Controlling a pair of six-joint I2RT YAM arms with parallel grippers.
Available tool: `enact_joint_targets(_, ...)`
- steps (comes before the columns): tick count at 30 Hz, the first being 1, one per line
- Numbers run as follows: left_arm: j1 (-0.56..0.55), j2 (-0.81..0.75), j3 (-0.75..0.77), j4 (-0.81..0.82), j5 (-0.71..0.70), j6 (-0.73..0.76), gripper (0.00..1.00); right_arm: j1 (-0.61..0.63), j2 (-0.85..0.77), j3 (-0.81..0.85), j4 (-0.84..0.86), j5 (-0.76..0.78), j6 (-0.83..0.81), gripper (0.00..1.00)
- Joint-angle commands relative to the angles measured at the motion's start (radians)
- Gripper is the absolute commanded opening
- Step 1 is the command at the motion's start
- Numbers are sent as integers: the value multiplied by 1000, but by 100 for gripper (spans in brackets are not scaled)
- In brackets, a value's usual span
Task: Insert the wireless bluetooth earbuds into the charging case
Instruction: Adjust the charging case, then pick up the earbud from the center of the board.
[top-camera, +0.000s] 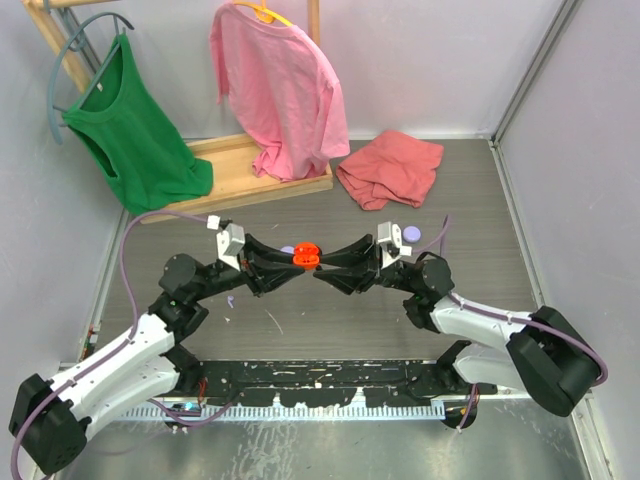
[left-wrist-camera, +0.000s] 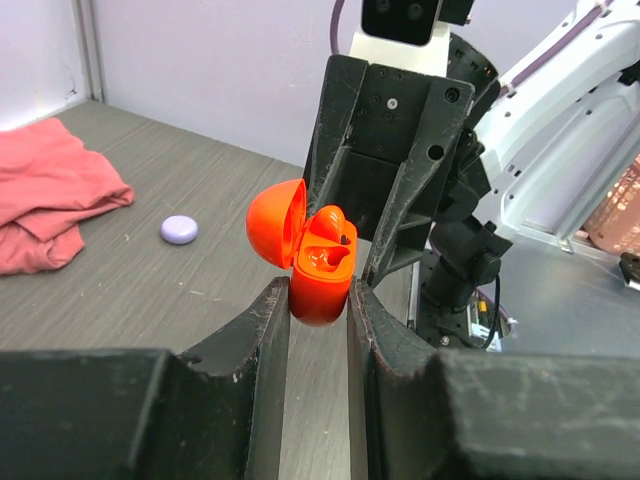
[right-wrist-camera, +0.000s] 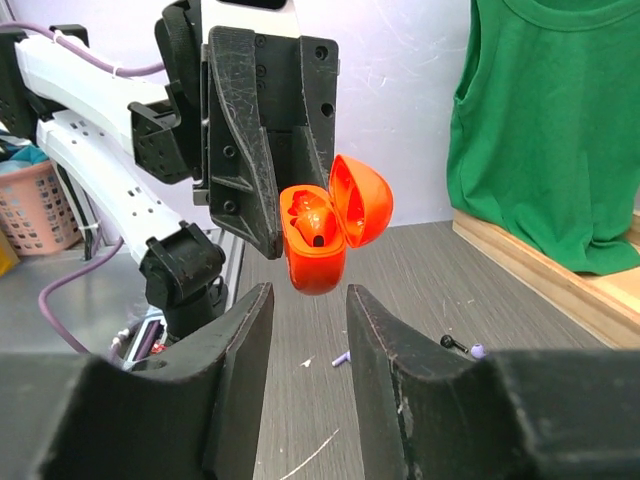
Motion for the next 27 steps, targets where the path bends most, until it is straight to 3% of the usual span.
enact_joint_targets(1, 6, -30, 2, -40, -34, 76, 0, -1, -54, 32, -93, 16, -73, 42)
enact_joint_targets(7, 6, -75, -52, -112, -90, 183, 0, -2, -188, 74, -591, 209, -208, 45)
enact_joint_targets(16, 6, -117, -128, -112, -140, 274, 0, -2, -223, 225, -1249, 529, -187, 48)
enact_joint_targets(22, 6, -128, -158, -104, -175, 288, 0, -2, -101, 305, -1485, 683, -172, 49)
enact_joint_targets(27, 6, -141, -180, -103, -183, 294, 0, -1, 20, 339, -1510, 705, -227, 49)
